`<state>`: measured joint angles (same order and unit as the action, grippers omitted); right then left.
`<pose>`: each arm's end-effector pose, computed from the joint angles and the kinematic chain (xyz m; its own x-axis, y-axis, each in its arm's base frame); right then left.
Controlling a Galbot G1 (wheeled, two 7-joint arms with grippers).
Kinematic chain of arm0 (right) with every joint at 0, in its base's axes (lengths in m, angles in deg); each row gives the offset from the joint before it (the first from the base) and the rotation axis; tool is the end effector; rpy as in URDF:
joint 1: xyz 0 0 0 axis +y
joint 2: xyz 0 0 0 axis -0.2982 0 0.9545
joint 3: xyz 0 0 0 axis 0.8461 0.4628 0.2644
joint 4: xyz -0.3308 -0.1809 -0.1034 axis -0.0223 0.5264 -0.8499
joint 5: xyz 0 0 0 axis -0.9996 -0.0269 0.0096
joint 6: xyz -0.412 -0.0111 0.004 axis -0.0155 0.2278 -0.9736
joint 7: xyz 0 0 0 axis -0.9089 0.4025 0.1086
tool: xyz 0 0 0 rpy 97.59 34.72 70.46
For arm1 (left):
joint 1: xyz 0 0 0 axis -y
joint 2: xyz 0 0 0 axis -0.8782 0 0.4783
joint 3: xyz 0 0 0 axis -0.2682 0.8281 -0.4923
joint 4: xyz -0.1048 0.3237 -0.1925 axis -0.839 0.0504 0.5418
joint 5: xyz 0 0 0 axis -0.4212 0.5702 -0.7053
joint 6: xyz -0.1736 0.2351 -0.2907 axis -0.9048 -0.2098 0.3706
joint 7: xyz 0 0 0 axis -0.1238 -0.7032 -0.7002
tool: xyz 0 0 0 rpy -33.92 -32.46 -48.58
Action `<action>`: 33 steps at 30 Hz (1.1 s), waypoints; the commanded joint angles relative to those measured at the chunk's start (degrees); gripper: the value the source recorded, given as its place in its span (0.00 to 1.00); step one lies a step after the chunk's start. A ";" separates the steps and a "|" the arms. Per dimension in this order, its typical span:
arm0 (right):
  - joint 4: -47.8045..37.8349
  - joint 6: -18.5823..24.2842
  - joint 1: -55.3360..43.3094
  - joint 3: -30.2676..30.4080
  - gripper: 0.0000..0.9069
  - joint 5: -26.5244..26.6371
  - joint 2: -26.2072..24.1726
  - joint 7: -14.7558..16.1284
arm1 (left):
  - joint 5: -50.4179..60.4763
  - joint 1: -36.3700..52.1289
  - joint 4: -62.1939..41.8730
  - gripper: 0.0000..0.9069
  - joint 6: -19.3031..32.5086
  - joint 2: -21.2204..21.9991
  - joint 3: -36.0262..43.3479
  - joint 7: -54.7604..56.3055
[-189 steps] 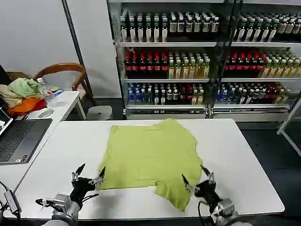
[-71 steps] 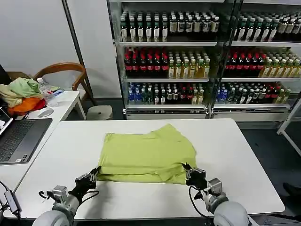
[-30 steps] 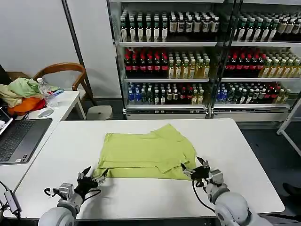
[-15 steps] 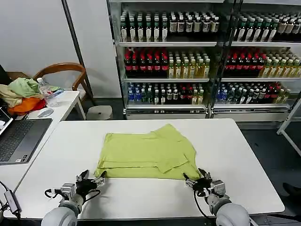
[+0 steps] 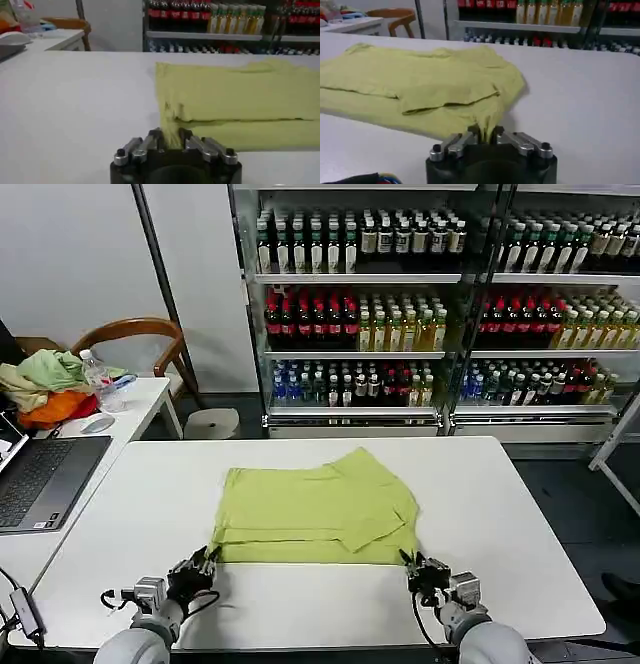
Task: Fold and organize the clothes.
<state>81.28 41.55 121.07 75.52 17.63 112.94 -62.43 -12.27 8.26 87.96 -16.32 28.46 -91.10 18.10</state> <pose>0.2790 -0.0387 -0.3469 -0.8278 -0.2325 0.5106 -0.2813 0.9594 -0.0192 0.2811 0.0934 -0.3596 -0.8615 0.0906 0.4996 0.0799 0.9959 -0.0429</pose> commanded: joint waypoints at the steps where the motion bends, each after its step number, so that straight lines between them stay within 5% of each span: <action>1: 2.64 0.37 2.61 -0.18 0.00 -2.01 -0.05 0.15 | -0.45 -3.33 2.11 0.03 0.06 0.16 -0.55 -0.36; 17: 11.76 1.74 17.07 -4.09 0.00 -8.54 -1.99 0.71 | 5.43 -24.31 13.91 0.04 3.32 0.60 -8.81 -1.07; 23: 12.90 3.70 20.52 -4.50 0.00 -10.82 -2.25 0.07 | 5.55 -25.02 14.08 0.04 3.68 1.38 -9.77 -1.25; 24: 13.05 3.73 20.60 -4.51 0.07 -11.03 -2.27 0.06 | 5.54 -24.98 14.14 0.06 3.66 1.40 -9.89 -1.25; 25: 13.32 3.84 20.99 -4.57 0.69 -11.56 -2.37 0.04 | 5.62 -24.72 14.28 0.23 3.66 1.30 -10.01 -1.25; 26: 13.44 3.41 20.99 -4.79 1.00 -12.70 -2.37 -0.22 | 6.11 -24.46 14.37 1.00 3.59 1.21 -10.03 -1.13; 33: 17.61 0.30 21.95 -9.28 1.00 -9.45 -4.50 1.79 | 5.93 -22.43 16.34 1.00 3.72 -0.50 -11.68 -0.86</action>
<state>96.20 42.69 140.86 68.07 8.08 109.05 -61.03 -6.75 -12.36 101.83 -13.05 28.55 -100.76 17.06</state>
